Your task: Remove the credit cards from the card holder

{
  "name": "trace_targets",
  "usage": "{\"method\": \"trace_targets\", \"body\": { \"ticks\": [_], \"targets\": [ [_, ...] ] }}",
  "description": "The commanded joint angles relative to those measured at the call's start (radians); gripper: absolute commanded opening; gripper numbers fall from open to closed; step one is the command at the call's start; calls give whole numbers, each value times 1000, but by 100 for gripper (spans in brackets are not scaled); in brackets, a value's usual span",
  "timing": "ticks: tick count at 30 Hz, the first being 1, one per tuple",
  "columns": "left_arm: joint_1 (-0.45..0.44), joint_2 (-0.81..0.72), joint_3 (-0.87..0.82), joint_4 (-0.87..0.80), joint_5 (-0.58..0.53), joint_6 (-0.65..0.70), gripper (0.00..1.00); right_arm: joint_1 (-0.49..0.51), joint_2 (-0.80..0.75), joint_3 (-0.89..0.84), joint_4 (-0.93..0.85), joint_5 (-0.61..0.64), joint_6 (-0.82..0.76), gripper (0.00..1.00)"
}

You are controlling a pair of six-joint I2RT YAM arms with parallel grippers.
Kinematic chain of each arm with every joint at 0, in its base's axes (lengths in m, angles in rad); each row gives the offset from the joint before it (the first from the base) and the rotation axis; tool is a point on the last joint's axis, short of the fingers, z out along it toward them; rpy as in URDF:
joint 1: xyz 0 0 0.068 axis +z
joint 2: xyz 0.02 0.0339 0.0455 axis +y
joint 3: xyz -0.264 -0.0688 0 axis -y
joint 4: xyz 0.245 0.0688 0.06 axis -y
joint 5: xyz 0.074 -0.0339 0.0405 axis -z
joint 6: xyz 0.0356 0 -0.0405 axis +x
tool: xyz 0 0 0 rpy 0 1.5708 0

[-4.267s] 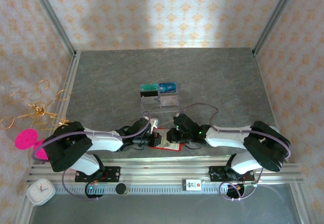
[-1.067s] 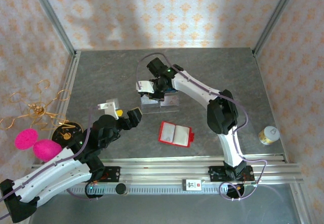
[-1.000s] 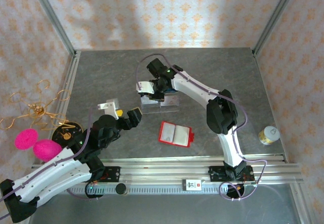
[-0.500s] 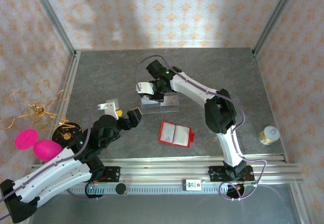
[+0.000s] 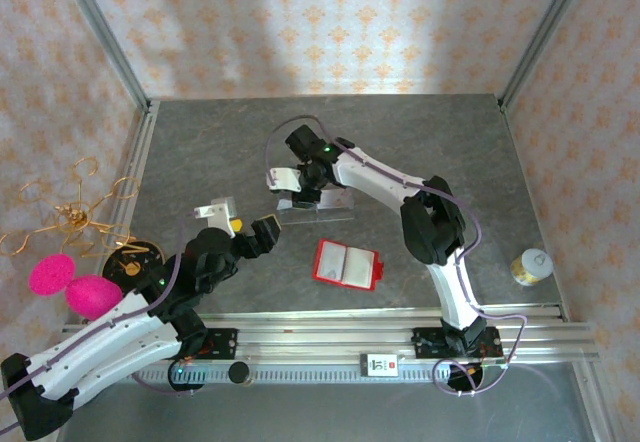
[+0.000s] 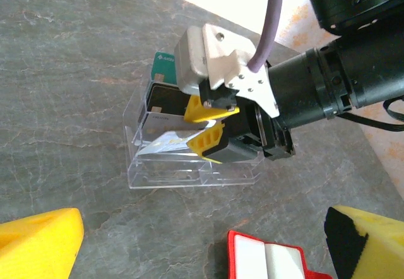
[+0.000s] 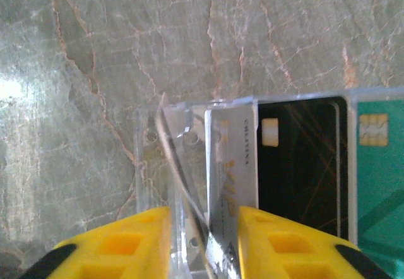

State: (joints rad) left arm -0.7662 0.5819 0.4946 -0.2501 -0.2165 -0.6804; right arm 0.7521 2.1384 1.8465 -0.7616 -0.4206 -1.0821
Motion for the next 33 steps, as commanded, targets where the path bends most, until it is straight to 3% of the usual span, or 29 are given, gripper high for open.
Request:
{"method": "trace_targets", "body": {
  "ticks": [1,10,17,20,23,30,33],
  "targets": [
    [11,-11,-10,20,12,2,99,4,5,73,31,-33,58,35],
    [12,-35,-28,50,1,1,99,5,-64,81,130,-95,285,40],
    [29,35,-40,65,54,-4,98,5,-160,-108,434,13,714,40],
    [121,160,-21,51,185,0,79,7,-227,-205,535,108,846,39],
    [227,285,-54,156,362,6,57,4,-299,-298,600,142,951,35],
    [244,495,-8,250,312,60,30,4,-444,-498,680,266,1153,20],
    [253,573,11,278,291,80,25,4,-482,-560,680,338,1203,17]
  ]
}}
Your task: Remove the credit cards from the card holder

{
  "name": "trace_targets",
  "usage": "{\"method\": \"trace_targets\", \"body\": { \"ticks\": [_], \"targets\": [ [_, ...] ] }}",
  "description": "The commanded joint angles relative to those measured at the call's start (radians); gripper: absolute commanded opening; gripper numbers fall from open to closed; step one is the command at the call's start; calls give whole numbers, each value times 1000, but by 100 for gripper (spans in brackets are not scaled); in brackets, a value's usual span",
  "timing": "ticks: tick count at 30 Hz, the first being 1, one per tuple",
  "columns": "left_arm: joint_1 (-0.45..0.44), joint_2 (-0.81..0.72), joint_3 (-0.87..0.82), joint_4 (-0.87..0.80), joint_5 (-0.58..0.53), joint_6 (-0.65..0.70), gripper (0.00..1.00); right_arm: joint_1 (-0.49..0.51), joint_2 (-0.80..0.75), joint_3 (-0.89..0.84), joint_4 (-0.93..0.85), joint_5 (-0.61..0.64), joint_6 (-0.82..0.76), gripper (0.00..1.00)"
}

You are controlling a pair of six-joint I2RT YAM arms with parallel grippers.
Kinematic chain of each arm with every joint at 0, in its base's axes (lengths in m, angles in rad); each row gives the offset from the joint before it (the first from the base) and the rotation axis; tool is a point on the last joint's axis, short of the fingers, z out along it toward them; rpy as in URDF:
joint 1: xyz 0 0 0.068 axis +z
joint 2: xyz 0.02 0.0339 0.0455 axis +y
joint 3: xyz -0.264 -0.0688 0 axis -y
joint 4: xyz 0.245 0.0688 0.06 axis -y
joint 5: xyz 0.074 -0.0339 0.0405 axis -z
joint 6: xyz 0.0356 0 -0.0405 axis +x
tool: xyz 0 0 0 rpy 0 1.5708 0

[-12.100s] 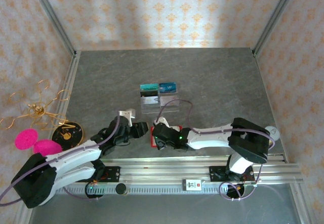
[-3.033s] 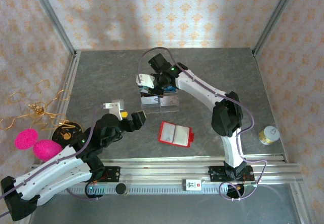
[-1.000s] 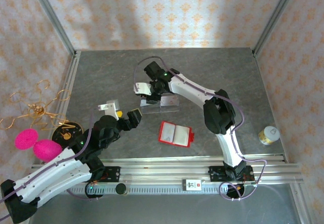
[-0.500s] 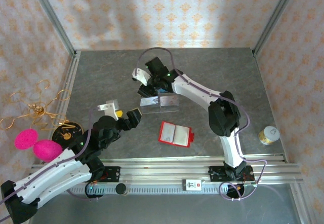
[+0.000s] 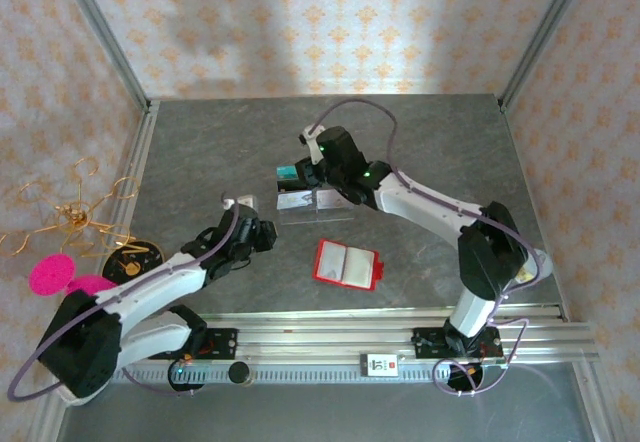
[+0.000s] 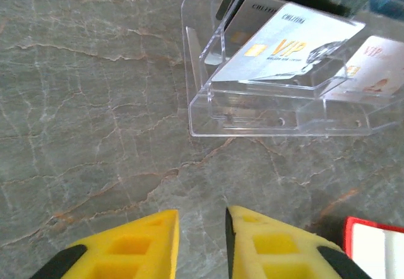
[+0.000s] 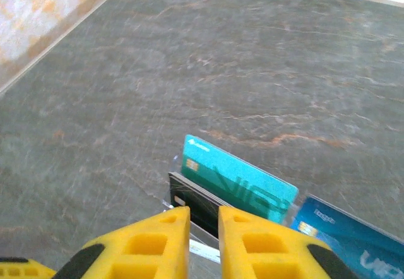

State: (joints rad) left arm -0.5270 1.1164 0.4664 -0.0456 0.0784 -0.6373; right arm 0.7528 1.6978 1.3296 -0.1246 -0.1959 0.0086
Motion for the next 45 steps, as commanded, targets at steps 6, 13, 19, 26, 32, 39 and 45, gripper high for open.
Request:
{"method": "trace_targets", "body": {
  "ticks": [6,13,19,26,32,39,45],
  "targets": [
    [29,155,109,95,-60,81,17,-6,-98,-180,52,203,202,11],
    [39,278,168,108,-124,98,7,-12,-165,-271,85,195,208,11],
    [39,317,180,152,-125,91,4,-16,-202,-292,91,192,191,11],
    [39,358,210,183,-115,104,3,-20,-220,-316,108,181,181,11],
    [39,388,243,195,-120,123,2,-20,-224,-321,112,170,174,11],
    [39,397,251,229,-95,122,2,-21,-222,-325,117,156,173,11],
    [39,413,262,250,-82,118,2,-21,-212,-326,121,133,177,11]
  ]
}}
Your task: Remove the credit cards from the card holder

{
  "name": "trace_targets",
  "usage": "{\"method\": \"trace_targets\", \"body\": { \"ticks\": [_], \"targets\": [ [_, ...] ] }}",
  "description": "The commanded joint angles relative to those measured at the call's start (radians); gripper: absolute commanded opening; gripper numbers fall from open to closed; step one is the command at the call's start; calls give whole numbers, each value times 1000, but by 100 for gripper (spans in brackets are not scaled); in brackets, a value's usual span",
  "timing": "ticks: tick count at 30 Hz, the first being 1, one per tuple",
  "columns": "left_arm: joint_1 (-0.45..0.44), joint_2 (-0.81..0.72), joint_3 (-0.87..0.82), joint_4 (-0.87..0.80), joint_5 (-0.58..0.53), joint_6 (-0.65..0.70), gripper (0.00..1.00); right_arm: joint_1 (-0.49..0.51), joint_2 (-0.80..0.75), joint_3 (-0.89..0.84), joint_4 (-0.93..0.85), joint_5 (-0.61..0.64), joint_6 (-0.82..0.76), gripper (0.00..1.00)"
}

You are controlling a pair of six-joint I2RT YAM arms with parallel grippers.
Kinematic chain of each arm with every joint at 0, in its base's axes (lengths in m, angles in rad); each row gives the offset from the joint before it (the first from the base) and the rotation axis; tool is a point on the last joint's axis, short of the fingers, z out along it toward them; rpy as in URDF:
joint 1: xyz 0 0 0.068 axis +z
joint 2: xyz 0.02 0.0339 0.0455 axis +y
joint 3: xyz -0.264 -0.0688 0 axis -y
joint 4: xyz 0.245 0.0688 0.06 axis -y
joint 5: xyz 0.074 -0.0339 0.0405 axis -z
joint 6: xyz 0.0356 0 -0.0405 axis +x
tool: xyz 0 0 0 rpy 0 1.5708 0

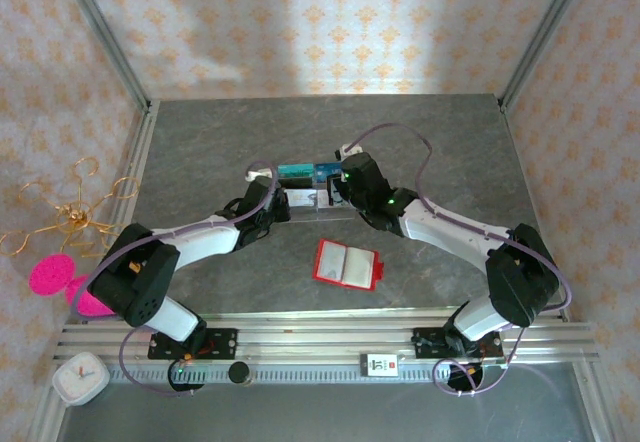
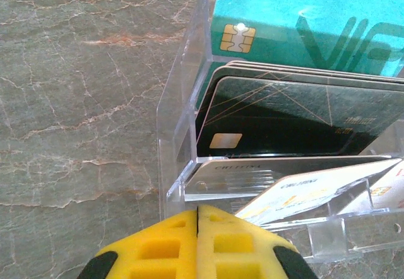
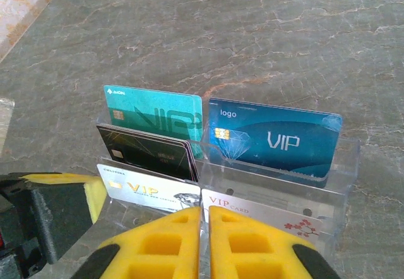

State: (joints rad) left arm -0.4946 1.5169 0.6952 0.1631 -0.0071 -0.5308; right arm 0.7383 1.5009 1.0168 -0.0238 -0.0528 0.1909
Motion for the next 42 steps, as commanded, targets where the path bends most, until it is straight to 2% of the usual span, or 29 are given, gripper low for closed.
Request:
{"method": "trace_targets", "body": {
  "ticks": [1,17,24,31,34,42],
  "targets": [
    [6,12,38,43,2,11,2,-7,-13,-15,22,-15,-7,11],
    [6,38,80,42,24,14,3,-7,-7,-20,22,-34,-6,12],
    [7,-3,55,24,0,2,16,-7,-11,-17,21,-40,-1,17],
    [6,-84,41,6,-8,0,21,-7,-9,-12,16,-48,13,20],
    [7,-111,40,-15,-3,-4,26,-7,-8,-11,14,-59,19,21],
    [5,-271,-35,-38,84,-49,47,-5,-11,-62,-25,-165,87,36]
  ]
}}
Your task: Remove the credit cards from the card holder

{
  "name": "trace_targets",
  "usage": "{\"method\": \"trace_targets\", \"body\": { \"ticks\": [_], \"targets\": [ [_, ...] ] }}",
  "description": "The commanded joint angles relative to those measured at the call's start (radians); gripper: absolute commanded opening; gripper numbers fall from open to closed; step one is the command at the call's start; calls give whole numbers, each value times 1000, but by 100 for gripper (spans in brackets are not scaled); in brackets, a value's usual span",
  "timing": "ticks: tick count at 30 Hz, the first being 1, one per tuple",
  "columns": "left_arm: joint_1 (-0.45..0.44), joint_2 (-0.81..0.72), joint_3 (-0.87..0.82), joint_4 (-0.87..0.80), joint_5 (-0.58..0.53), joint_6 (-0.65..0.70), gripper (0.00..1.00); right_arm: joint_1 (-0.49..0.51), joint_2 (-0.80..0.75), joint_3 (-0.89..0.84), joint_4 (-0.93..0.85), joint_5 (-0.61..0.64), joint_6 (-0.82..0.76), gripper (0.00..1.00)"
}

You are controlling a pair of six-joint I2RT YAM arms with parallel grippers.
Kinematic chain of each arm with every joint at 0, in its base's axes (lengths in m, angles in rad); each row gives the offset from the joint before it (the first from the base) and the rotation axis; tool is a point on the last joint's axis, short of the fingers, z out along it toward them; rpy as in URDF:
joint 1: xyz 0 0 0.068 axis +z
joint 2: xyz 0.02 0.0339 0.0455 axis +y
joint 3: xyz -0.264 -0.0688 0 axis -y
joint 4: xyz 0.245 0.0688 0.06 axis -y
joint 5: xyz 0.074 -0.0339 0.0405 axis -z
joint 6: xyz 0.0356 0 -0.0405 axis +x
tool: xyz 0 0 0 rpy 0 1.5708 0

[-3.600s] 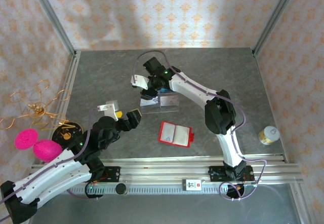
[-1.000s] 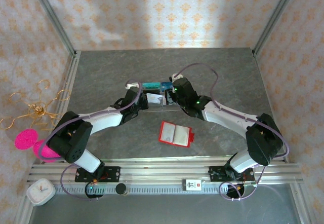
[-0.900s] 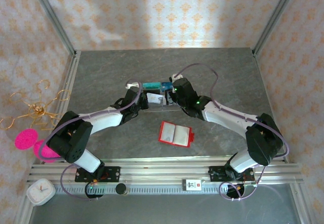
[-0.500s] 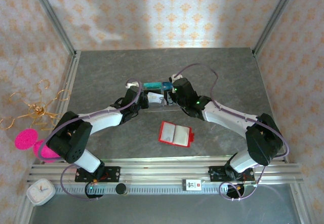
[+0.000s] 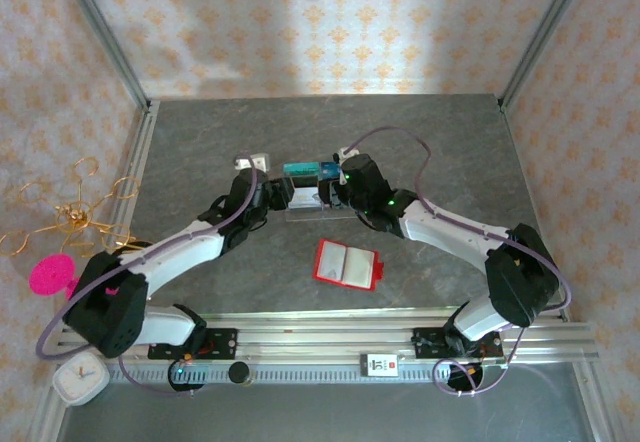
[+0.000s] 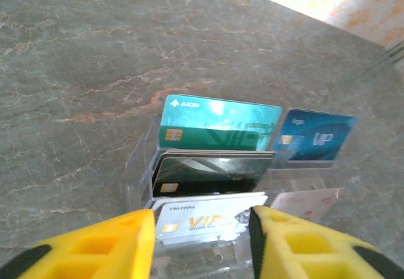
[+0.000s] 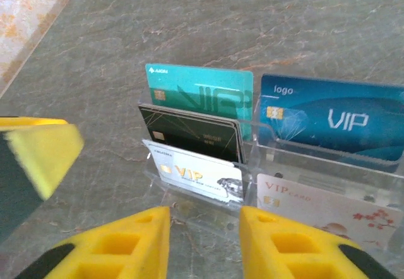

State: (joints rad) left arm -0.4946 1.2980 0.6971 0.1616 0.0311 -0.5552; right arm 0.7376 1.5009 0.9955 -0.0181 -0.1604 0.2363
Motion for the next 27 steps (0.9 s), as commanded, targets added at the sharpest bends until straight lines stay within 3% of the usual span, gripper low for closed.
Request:
{"method": "trace_targets", "body": {
  "ticks": [1,4,15,27],
  "targets": [
    [5,-69,-54,-36,61,-25,48,-4,-11,-63,-30,-80,56,37],
    [5,-126,-130,-23,108,-75,52,19,-4,-138,-49,-118,92,38],
    [5,-320,-311,-41,156,-99,57,230,-26,-218,-197,84,189,41],
    [3,-405,-431,6,235,-132,58,394,187,-155,-255,257,213,43]
  ]
}}
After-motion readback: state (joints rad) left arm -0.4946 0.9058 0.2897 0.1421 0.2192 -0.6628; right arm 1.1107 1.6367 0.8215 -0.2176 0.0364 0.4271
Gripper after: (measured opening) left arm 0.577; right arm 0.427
